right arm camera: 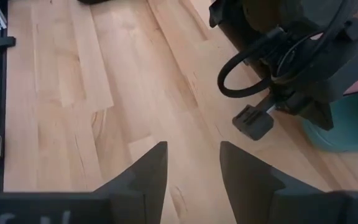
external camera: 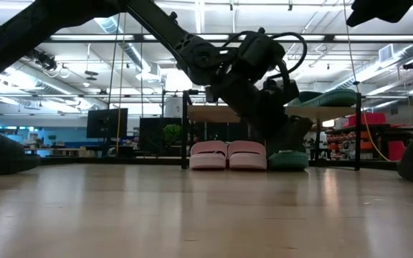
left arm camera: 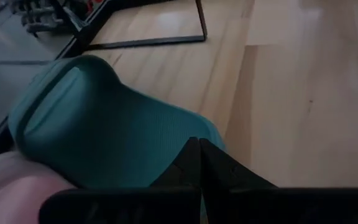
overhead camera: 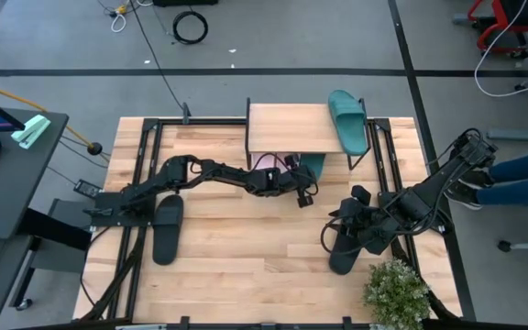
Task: Pick and place slides into the shelf
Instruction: Remove the left dark green slide from under the shelf
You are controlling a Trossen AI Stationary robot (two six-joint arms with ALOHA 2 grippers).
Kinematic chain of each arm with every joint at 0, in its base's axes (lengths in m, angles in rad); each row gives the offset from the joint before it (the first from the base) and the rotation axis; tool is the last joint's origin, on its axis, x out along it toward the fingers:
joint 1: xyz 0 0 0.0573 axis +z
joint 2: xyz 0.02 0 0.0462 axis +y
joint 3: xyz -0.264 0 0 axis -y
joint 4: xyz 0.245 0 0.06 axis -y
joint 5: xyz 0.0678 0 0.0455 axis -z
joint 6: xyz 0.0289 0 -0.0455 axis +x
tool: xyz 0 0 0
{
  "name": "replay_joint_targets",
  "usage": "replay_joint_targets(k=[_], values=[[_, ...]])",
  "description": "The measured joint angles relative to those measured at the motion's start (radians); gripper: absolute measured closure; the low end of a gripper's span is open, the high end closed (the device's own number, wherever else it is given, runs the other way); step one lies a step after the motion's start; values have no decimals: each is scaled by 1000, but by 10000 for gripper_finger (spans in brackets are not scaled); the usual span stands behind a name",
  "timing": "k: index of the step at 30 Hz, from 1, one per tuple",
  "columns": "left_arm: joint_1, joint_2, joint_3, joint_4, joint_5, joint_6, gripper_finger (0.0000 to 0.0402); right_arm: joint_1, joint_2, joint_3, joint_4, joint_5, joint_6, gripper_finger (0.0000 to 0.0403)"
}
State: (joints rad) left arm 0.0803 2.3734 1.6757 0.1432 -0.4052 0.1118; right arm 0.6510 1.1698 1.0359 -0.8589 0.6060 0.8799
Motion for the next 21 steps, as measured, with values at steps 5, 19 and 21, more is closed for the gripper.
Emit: replay_joint_targets(k=[5,19,21], values=[[1,0,0,-4,3,-86,401,0,0,0,0,0,0,250],[-31,14,2,-88,-3,-203,401,0,0,0,0,-1,0,250],[-47,9,2,-97,-7,-201,401,0,0,0,0,-3,7,250]])
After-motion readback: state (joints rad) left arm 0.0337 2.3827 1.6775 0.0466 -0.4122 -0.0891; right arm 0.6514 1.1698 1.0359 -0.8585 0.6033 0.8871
